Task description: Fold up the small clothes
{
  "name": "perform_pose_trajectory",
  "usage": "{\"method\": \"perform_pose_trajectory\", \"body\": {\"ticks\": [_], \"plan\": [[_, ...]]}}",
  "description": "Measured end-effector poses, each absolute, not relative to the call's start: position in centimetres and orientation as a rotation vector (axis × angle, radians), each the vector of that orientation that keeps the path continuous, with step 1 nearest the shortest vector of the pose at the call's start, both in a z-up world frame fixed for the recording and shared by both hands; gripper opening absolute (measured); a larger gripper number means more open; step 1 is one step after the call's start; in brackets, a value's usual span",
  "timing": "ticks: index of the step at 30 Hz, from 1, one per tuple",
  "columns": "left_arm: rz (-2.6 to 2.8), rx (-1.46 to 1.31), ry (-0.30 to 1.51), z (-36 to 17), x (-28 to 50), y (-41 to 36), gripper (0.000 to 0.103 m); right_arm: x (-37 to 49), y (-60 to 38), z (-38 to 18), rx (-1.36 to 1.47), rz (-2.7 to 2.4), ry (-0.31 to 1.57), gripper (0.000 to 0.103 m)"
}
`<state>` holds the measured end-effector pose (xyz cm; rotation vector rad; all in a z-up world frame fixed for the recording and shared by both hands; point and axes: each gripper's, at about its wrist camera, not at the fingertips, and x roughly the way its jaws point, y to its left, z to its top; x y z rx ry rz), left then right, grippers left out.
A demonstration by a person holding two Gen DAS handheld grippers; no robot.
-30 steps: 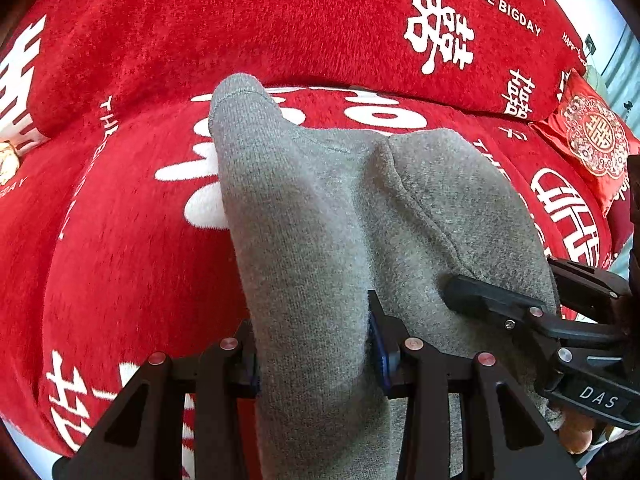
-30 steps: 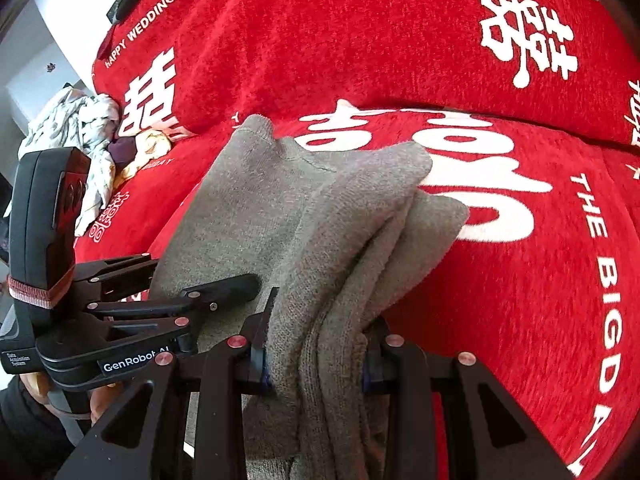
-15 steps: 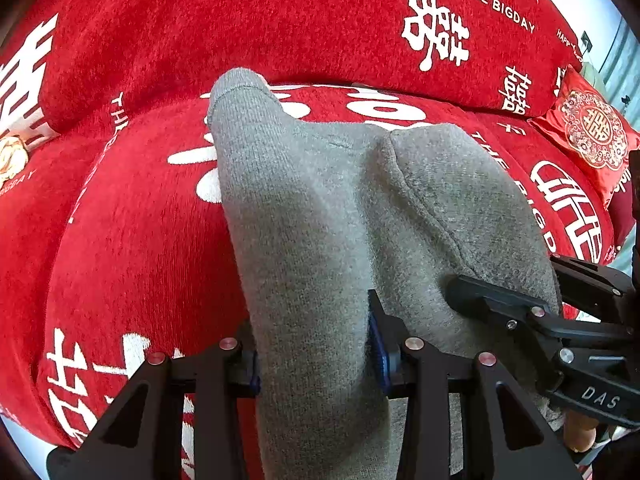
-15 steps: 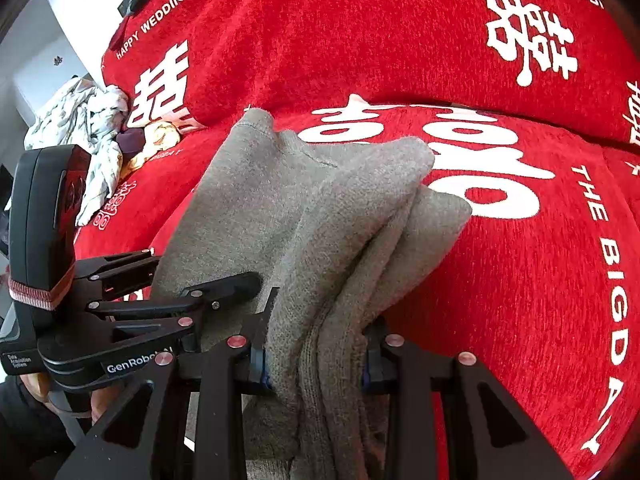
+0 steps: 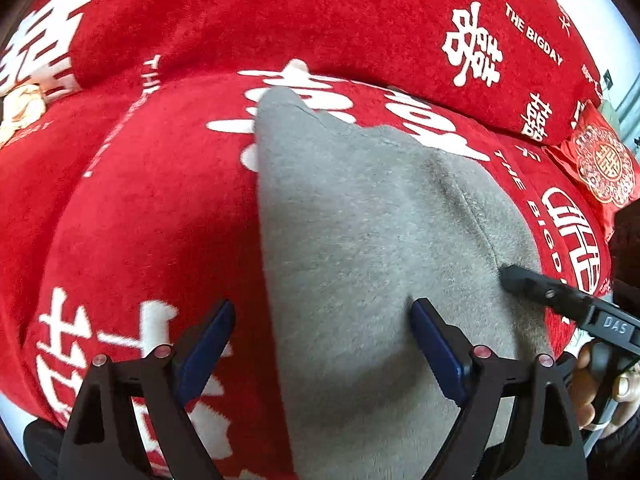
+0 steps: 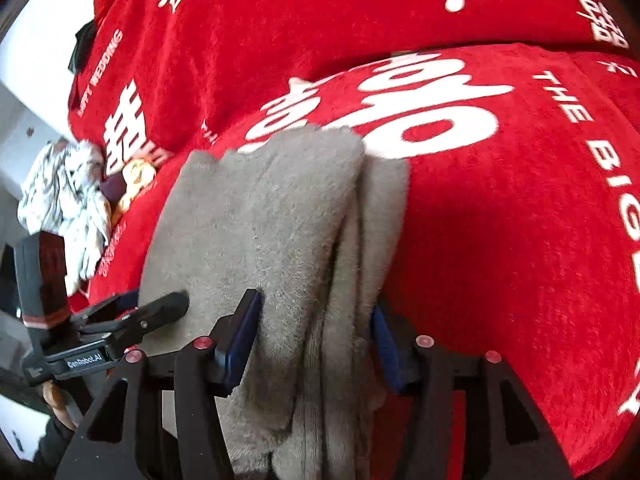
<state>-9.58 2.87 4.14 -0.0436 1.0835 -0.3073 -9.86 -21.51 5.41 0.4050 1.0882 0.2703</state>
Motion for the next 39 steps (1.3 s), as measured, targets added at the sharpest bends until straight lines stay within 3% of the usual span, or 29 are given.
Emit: {"method": "perform_pose_trajectory", "body": {"ticks": [8, 20, 28, 39], "plan": [[-0.216, 0.058, 1.052, 5.3, -10.6, 3.1, 0.090, -11.7, -16.9, 11.6, 0.158, 0.360, 0.903, 0.061], [-0.242, -0.050, 1.148, 3.8, -10.2, 4.4, 0.090, -6.4, -15.8, 6.3, 0.168, 0.359, 1.077, 0.059], [-0.238, -0.035, 1.226, 4.0, -11.2, 4.0, 0.090, -12.7, -13.3, 9.0, -0.023, 0.444, 1.072, 0.059], [-0.212, 0.064, 1.215, 4.6, -13.6, 2.5, 0.090, -17.6, -12.4, 8.1, -0.171, 0.399, 1.121, 0.059]]}}
